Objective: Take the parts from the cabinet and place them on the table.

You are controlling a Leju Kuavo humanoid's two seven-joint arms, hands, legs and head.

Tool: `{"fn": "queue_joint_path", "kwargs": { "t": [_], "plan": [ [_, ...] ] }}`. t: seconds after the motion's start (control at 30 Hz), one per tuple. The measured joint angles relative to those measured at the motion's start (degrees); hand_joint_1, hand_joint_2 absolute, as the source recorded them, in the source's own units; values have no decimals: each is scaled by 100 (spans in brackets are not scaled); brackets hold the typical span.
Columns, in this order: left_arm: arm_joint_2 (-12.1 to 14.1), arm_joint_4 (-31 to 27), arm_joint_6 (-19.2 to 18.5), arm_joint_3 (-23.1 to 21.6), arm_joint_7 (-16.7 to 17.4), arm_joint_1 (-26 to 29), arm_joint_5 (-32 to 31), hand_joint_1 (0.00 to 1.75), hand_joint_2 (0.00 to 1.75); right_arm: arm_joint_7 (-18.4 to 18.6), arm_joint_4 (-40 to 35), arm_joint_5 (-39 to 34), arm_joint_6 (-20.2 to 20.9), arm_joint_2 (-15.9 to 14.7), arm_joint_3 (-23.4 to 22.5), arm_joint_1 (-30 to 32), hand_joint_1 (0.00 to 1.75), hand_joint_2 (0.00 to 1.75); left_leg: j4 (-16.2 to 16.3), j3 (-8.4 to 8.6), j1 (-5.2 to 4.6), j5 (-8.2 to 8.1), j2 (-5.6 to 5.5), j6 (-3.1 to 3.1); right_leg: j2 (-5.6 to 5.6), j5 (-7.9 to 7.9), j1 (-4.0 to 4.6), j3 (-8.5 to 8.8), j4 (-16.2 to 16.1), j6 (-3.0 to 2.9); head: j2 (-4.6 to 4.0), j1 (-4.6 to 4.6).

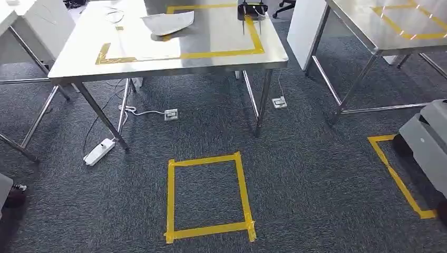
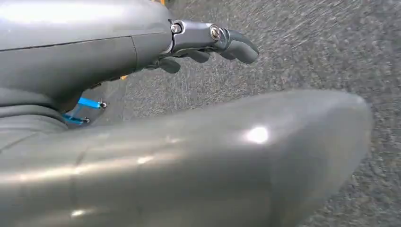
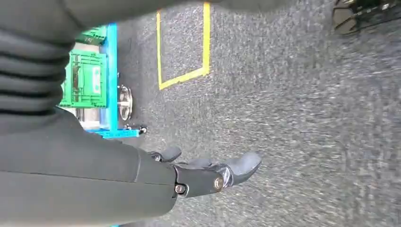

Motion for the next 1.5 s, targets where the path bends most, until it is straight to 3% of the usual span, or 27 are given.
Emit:
{"fn": "queue_joint_path", "kwargs": {
  "t": [0.03, 0.13, 0.17, 0.23, 0.3, 0.37, 0.43, 0.47, 0.5, 0.53, 0.63, 0.67, 0.7, 0.77, 0.8, 0.87, 0.9, 0.97, 1.03, 1.13, 1.17, 1.2, 1.23, 1.3, 1.37, 1.4, 1.5],
  "plan": [
    [2, -2, -13, 0, -33, -1, 0, 0, 0, -54, 0, -2, 0, 0, 0, 1, 0, 175, 11, -82, -18, -11, -10, 124, -2, 58, 14, 14, -20, 30, 0, 48],
    [-4, 4, -20, 0, -83, 11, 0, 0, 0, -241, 0, -2, 24, -2, 0, 10, 0, 175, 2, -227, -36, 133, 32, 310, 13, 268, -18, -24, -83, 133, 0, 17],
    [-11, 11, -20, 0, -98, 4, -20, 0, 0, -275, 0, -2, 22, -7, 0, 14, 0, 175, 2, -302, -17, 214, 68, 380, 32, 88, -47, -86, -10, 164, 0, 18],
    [-4, 9, -9, 2, -96, 5, -55, 0, 0, -277, 2, 13, 26, -2, 0, 24, 0, 175, 3, -485, -22, 360, 68, 435, 43, -698, -41, -270, 629, 198, 0, 33],
    [-6, 9, 18, 2, -118, 12, -52, 0, 0, -251, 0, 7, 22, -4, 0, 17, 0, 175, 16, -655, -54, 516, 71, 447, 45, -1196, -36, -399, 1478, 204, 0, 31],
    [-7, 11, 24, 2, -131, 12, -35, 0, 0, -251, 0, -4, 20, -4, 0, 8, 0, 175, 52, -869, -73, 669, 74, 439, 47, -964, -18, -217, 1674, 167, 0, 33],
    [-6, 11, 29, 2, -127, 13, -35, 0, 0, -251, 0, -4, 15, -4, 0, 7, 0, 175, 94, -1059, -80, 783, 72, 414, 56, -586, 19, 368, 1060, 86, 0, 33],
    [-7, 11, 29, 2, -118, 12, -42, 0, 0, -227, 0, -2, 13, -2, 0, 0, 0, 175, 102, -1122, -83, 847, 70, 400, 61, -608, 42, 789, 512, 30, 0, 33],
    [-17, 9, 28, 2, -101, 15, -61, 0, 0, -166, 0, 0, 2, -2, 0, -26, 0, 175, 107, -1162, -100, 909, 75, 364, 71, -916, 74, 1095, -37, -34, 0, 33],
    [-13, 9, 29, 2, -105, 15, -59, 0, 0, -116, 2, -4, -2, -2, 0, -29, 0, 175, 86, -1164, -88, 966, 79, 327, 66, -944, 84, 1162, -180, -2, 0, 20],
    [-11, 9, 26, 2, -120, 37, -48, 0, 0, -48, 2, -18, -2, 9, -2, -20, 0, 175, -15, -1170, -78, 1160, 80, 215, 69, -786, 98, 1029, -240, -90, 0, 68],
    [0, 11, 26, 2, -136, 58, -44, 0, 0, -52, 2, -22, 0, 37, -2, -27, 0, 175, 44, -1204, -57, 1063, 61, 194, 28, -701, 54, 979, -288, -132, 0, 70],
    [-2, 11, 11, 2, -160, 75, -39, 0, 175, -52, 2, -24, 0, 39, -4, -34, 0, 0, 199, -1299, -62, 756, 42, 160, 53, -646, 53, 909, -301, -184, 0, 55],
    [0, 11, -193, 2, -276, 85, -13, 0, 175, -13, 2, -26, -11, 42, -9, -20, 0, 0, 941, -1451, -39, 62, 39, 96, 45, -519, 53, 754, -298, -197, 0, 50],
    [2, 11, -252, 2, -313, 85, -20, 0, 175, 13, 2, -26, -11, 46, -11, -12, 0, 0, 1310, -1514, -38, -101, 39, 73, 36, -462, 53, 684, -291, -192, 0, 53],
    [0, 11, -368, 2, -298, 87, -116, 0, 175, -8, 2, -63, -11, 52, -15, -2, 0, 0, 1723, -1481, -31, 115, 39, 46, 17, -341, 49, 512, -256, -170, 0, 50],
    [0, 11, -402, 2, -289, 86, -151, 0, 175, -24, 2, -68, -9, 55, -22, -1, 0, 175, 1590, -1308, -23, 359, 40, 41, 10, -293, 41, 420, -226, -152, 0, 53],
    [0, 9, -413, 2, -282, 76, -173, 0, 175, -46, 2, -74, -9, 57, -33, -7, 0, 175, 725, -640, -12, 537, 41, 47, 11, -231, 24, 294, -128, -97, 0, 53],
    [-2, -2, -413, 2, -236, 48, -170, 0, 175, -96, 2, -55, 6, 57, -33, -8, 0, 175, -23, -164, -59, 117, 17, 135, 12, -187, 43, 199, -24, -29, 0, 59],
    [-4, -9, -413, -4, -212, 126, -43, 0, 175, -151, -35, -202, 7, 37, 178, 31, 0, 175, -33, -265, -80, 136, 39, 301, 5, -87, 42, 220, -89, 77, 0, 48],
    [-9, -18, -413, -22, -212, 157, 43, 0, 175, -160, -61, -304, -2, 22, 285, 53, 0, 175, -61, -268, -66, 123, 53, 261, 3, -212, 51, 215, -105, 13, 0, 48],
    [-6, -37, -413, -39, -241, 190, 104, 0, 0, -175, -66, -423, 0, 18, 399, 75, 0, 175, -61, -288, -58, 160, 49, 289, 4, -315, 58, 203, -93, -44, 0, 57],
    [-4, -57, -413, -46, -249, 222, 184, 0, 0, -184, -88, -540, -2, -4, 505, 103, 0, 0, -60, -300, -61, 181, 50, 311, 7, -355, 59, 203, -97, -28, 0, 57],
    [-2, -83, -435, -72, -295, 277, 358, 0, 0, -194, -137, -810, -11, -52, 738, 162, 0, 0, -58, -312, -71, 230, 53, 367, 12, -317, 54, 203, -116, -78, 0, 55],
    [-2, -118, -448, -103, -326, 341, 521, 0, 0, -212, -181, -1069, -17, -103, 991, 231, 0, 0, -47, -315, -90, 239, 53, 375, 19, -11, 57, 203, -162, -274, 0, 57],
    [-2, -138, -450, -140, -356, 372, 618, 0, 0, -212, -208, -1223, -17, -122, 1147, 261, 0, 0, -41, -318, -98, 240, 57, 378, 26, 95, 55, 194, -163, -239, 0, 52],
    [13, -203, -463, -205, -418, 448, 876, 0, 0, -251, -269, -1640, -22, -175, 1586, 354, 0, 0, -31, -343, -107, 241, 65, 396, 24, 72, 25, 202, -204, 46, 0, 57]
  ]
}}
